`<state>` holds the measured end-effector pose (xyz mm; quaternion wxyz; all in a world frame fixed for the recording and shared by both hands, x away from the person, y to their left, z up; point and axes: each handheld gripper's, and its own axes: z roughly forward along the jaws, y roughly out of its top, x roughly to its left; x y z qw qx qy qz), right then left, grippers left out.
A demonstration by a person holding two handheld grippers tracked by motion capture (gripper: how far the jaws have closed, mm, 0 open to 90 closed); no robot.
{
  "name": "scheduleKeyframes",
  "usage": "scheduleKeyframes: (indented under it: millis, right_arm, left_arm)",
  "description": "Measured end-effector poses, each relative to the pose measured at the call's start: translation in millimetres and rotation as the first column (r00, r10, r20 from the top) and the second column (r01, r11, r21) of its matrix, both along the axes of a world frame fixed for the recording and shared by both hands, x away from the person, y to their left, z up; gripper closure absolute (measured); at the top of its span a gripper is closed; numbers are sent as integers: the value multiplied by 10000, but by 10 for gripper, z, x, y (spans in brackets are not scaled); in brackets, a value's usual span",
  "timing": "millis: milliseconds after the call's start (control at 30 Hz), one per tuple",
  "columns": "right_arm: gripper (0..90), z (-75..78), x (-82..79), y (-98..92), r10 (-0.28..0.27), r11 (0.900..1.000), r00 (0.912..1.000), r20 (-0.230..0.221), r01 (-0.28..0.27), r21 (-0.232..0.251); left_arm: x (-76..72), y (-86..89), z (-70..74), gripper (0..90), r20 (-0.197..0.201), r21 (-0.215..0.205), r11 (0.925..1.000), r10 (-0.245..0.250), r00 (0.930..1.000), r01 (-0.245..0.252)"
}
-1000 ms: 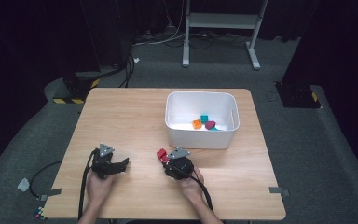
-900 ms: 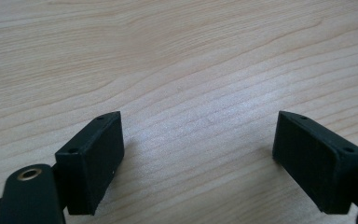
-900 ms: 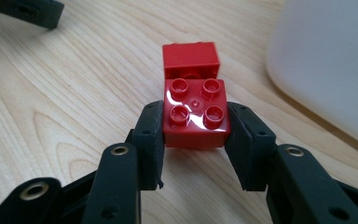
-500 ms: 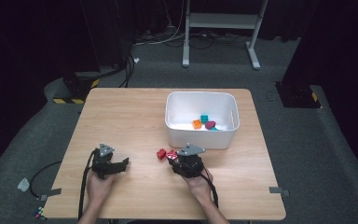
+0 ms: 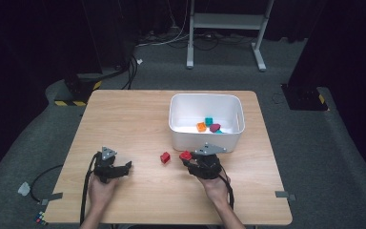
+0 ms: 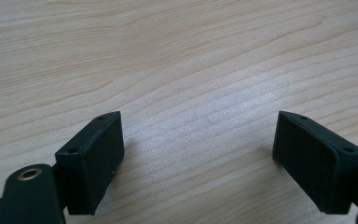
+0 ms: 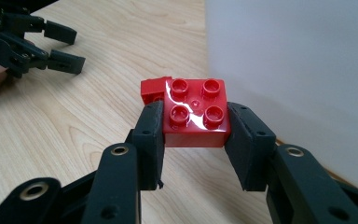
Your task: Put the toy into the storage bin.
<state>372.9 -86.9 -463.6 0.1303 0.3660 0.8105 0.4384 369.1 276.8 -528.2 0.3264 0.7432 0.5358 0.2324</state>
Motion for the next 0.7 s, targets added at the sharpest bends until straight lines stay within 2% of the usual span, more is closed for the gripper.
scheduleKeyframes:
  millis: [233, 367, 567, 700]
  right_arm:
    - [591, 212, -36, -126, 74, 10000, 9998, 209, -73, -64]
    - [591, 355, -36, -195, 108, 9999, 9995, 294, -110, 94]
    - [591, 671, -4, -307, 77, 9990, 9985, 537, -100, 442]
    - [592, 875, 78, -389, -138, 9980, 9978, 650, 97, 624]
  left_arm:
    - [0, 0, 0, 165, 0, 2, 10000, -1, 10000, 1]
    - [0, 1, 0, 165, -7, 2, 10000, -6, 10000, 6]
    - [0, 0, 0, 165, -4, -5, 10000, -3, 10000, 3]
    - [1, 1, 0, 165, -2, -2, 10000, -7, 10000, 7]
